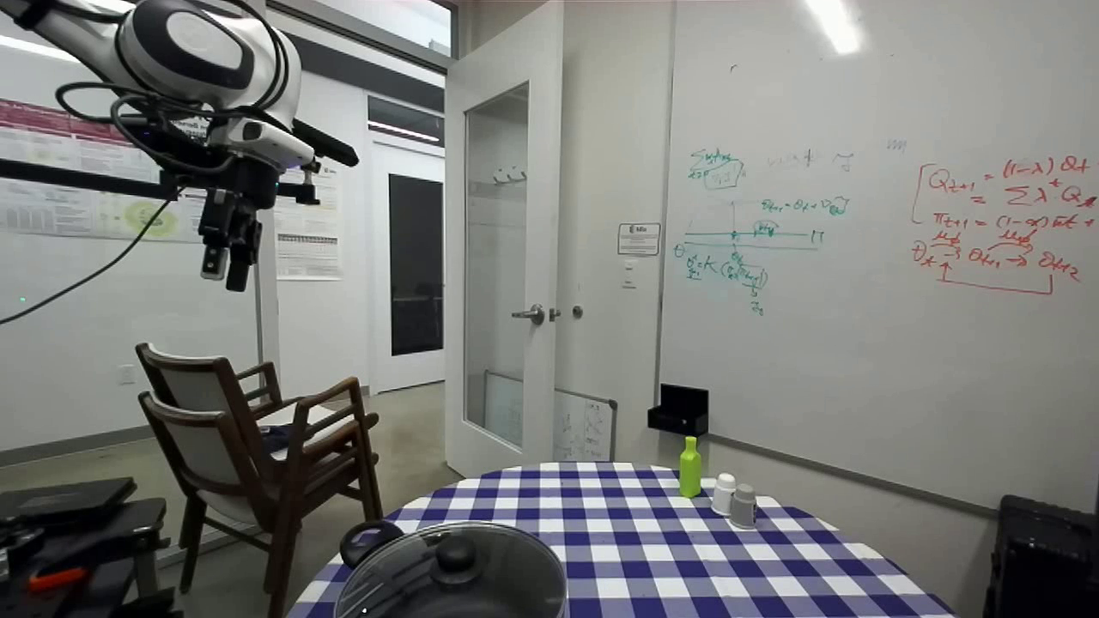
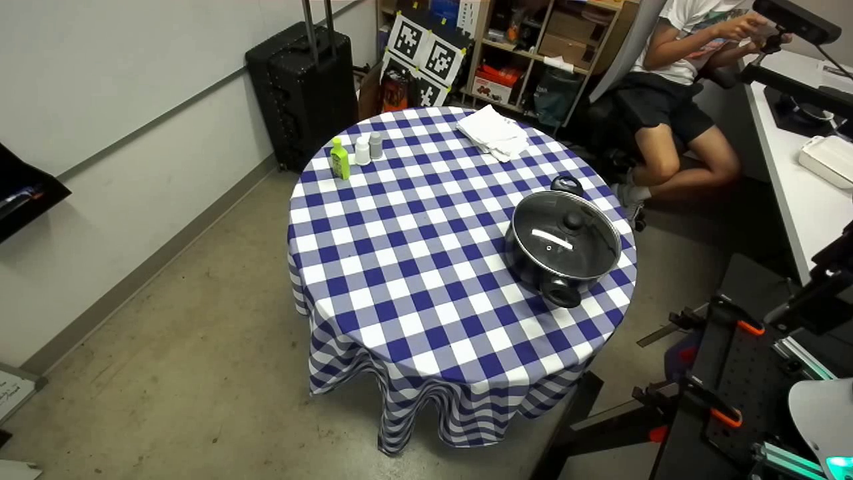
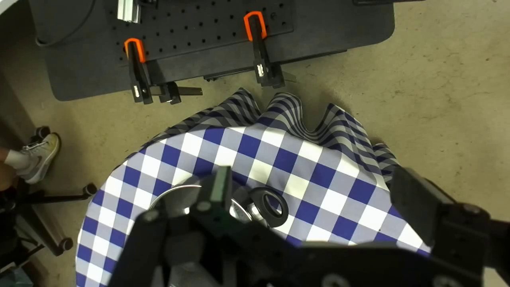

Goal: Remove the lid from the pot and put it on the table

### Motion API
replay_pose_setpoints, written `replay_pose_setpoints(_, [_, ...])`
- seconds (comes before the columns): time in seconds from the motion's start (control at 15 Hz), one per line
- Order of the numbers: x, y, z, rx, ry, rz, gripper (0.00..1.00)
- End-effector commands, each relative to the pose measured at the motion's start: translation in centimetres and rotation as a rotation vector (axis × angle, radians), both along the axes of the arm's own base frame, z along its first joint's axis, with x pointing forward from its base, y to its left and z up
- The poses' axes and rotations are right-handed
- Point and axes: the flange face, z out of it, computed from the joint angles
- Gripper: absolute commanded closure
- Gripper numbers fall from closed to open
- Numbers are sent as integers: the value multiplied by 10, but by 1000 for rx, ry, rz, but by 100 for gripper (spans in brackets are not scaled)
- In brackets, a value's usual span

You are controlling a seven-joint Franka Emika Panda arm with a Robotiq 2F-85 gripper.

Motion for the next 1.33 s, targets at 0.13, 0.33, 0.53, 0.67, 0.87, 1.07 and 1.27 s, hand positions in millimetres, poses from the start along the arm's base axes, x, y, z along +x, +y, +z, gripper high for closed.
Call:
replay_pose_setpoints(0.13, [12, -2, -20, -24, -44, -53, 0])
replay_pose_setpoints(0.33, [31, -5, -36, -12, -85, -104, 0])
replay_pose_setpoints(0.53, [56, -10, -48, -8, -113, -170, 0])
replay_pose_setpoints(0.67, [74, -17, -55, -5, -126, -214, 0])
replay_pose_setpoints(0.87, [102, -34, -65, -13, -130, -282, 0])
replay_pose_setpoints(1.07, [128, -52, -77, -20, -129, -326, 0])
replay_pose_setpoints(1.27, [153, -74, -85, -26, -137, -329, 0])
